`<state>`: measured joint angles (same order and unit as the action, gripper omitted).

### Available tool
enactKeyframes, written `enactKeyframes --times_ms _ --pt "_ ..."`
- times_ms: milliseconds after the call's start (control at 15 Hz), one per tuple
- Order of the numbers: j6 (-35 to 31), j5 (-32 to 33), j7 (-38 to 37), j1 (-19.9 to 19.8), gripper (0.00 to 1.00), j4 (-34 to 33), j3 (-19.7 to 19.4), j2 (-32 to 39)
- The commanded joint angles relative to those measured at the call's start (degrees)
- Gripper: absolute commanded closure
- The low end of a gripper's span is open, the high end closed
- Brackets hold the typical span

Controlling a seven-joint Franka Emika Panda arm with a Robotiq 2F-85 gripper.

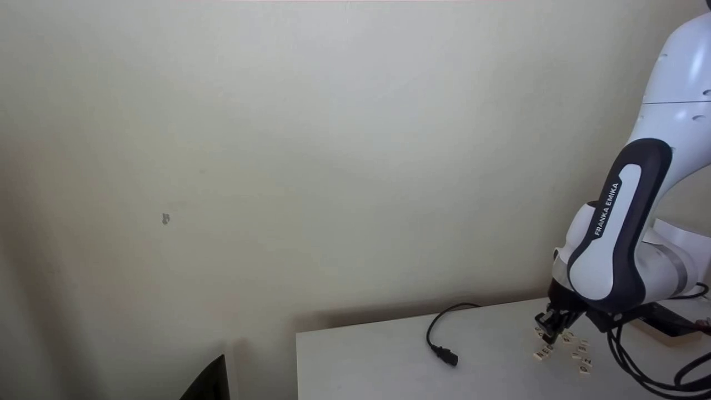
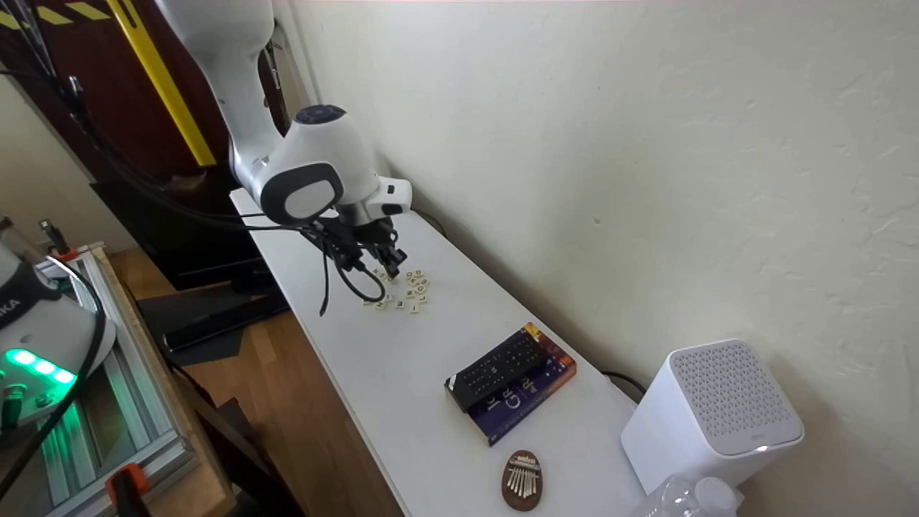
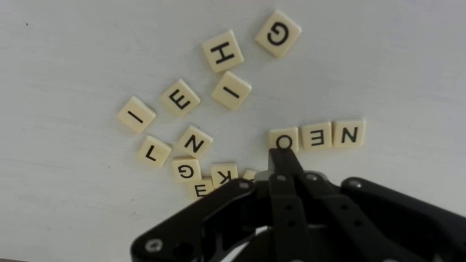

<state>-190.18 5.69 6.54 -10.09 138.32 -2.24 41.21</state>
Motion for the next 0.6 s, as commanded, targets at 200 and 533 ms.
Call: enactKeyframes --times_ms 200,533 --pt "-0.9 -0.2 -0.3 0.1 1.00 3.3 -1.5 -3.0" --pt "0.4 -0.7 -0.7 0.2 1.00 3.3 -3.2 -3.9"
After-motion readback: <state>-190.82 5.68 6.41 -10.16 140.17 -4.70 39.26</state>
